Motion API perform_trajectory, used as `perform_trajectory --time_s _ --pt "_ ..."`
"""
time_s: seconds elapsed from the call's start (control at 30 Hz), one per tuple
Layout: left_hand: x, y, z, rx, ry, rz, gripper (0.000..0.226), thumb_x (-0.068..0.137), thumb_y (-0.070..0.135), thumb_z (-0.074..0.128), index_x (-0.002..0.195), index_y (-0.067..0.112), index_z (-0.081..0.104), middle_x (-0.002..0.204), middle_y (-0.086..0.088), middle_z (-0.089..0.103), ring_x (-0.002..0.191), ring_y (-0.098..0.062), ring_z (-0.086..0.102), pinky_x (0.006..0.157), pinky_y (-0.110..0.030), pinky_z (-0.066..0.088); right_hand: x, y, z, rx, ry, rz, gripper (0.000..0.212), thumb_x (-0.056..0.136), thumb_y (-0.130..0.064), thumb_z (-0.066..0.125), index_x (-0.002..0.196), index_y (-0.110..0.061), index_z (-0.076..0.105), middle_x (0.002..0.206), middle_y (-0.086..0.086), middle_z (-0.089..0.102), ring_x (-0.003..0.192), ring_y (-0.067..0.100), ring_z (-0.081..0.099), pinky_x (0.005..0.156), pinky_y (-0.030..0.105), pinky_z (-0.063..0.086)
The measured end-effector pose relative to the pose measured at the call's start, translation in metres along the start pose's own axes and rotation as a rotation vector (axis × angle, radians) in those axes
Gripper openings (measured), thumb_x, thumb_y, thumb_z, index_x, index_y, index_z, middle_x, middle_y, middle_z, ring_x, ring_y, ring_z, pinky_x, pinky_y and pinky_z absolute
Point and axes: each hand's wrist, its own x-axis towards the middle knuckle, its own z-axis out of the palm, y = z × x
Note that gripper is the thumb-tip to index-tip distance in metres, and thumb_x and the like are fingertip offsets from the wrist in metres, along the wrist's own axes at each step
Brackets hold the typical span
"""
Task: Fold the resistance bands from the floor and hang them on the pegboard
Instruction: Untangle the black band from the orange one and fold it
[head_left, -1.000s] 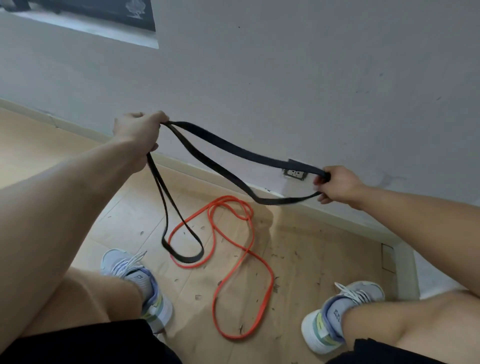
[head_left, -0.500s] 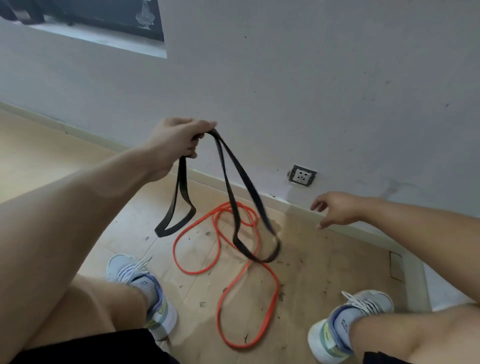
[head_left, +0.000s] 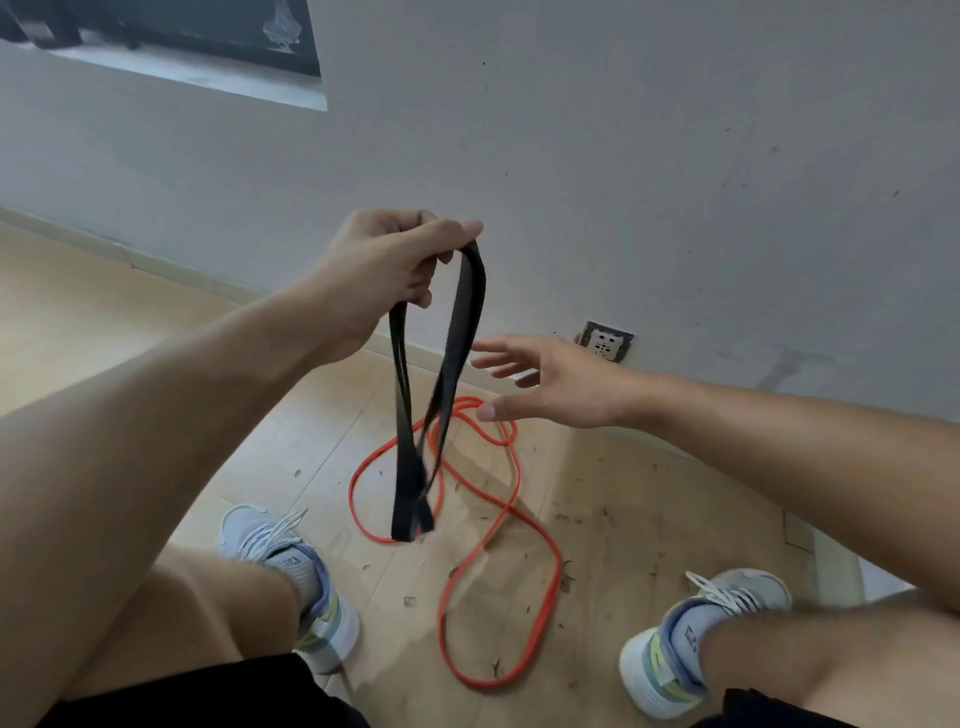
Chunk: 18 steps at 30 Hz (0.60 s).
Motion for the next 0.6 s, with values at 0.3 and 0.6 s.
perform_trajectory --time_s 0.3,0.6 --pt "-0.005 0.0 0.004 0.046 -0.084 -0.054 0.033 0.094 0.031 0.069 0.067 0.019 0.054 0.055 0.002 0.039 0.051 -0.015 0.038 0.067 -0.03 0.049 -0.001 0.003 0.004 -0.039 0.071 0.03 0.022 0.091 -0.04 0.077 0.11 -0.03 0.073 0.105 -0.011 0.075 0.105 0.006 0.069 0.099 0.031 0.051" --pt "-0.003 -0.008 -0.006 0.272 -0.161 -0.236 0.05 0.08 0.054 0.077 0.099 0.009 0.075 0.057 0.005 0.039 0.051 -0.011 0.04 0.095 -0.05 0.058 0.003 0.036 -0.002 0.051 0.124 0.014 0.029 0.091 -0.037 0.075 0.079 -0.022 0.054 0.066 -0.013 0.047 0.062 0.006 0.05 0.065 0.031 0.047"
